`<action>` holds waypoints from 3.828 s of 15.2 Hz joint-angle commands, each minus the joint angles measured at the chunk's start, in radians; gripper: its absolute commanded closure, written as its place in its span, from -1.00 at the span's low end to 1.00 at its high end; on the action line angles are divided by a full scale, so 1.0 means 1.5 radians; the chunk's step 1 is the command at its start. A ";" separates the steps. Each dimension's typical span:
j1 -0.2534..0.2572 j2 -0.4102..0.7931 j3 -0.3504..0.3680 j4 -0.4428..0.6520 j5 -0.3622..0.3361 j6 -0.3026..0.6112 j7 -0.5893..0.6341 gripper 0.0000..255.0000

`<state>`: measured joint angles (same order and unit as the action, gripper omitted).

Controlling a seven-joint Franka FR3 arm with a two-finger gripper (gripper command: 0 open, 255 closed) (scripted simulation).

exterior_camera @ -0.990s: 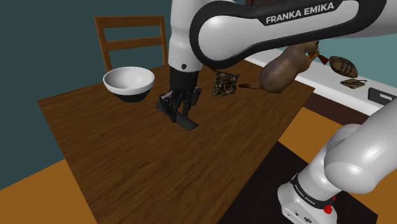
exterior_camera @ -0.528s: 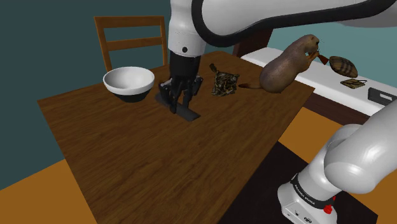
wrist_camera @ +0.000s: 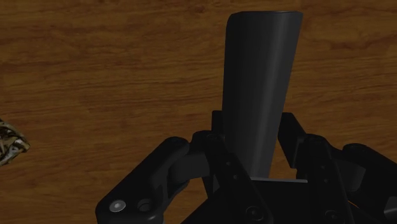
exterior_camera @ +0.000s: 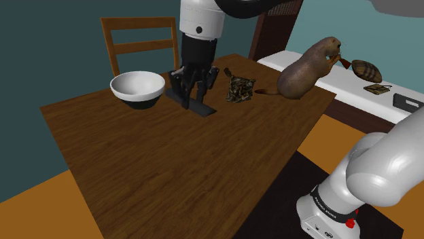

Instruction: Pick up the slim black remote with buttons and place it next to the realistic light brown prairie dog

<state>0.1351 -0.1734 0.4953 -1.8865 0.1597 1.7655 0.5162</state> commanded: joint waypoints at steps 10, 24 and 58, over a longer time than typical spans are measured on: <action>-0.003 0.017 -0.001 0.115 -0.010 -0.099 0.013 1.00; 0.000 0.074 0.009 0.302 -0.036 -0.234 0.043 1.00; -0.153 -0.022 -0.180 0.361 -0.013 -0.416 -0.275 1.00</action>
<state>-0.0840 -0.2034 0.2435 -1.3456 0.1429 1.1478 0.1350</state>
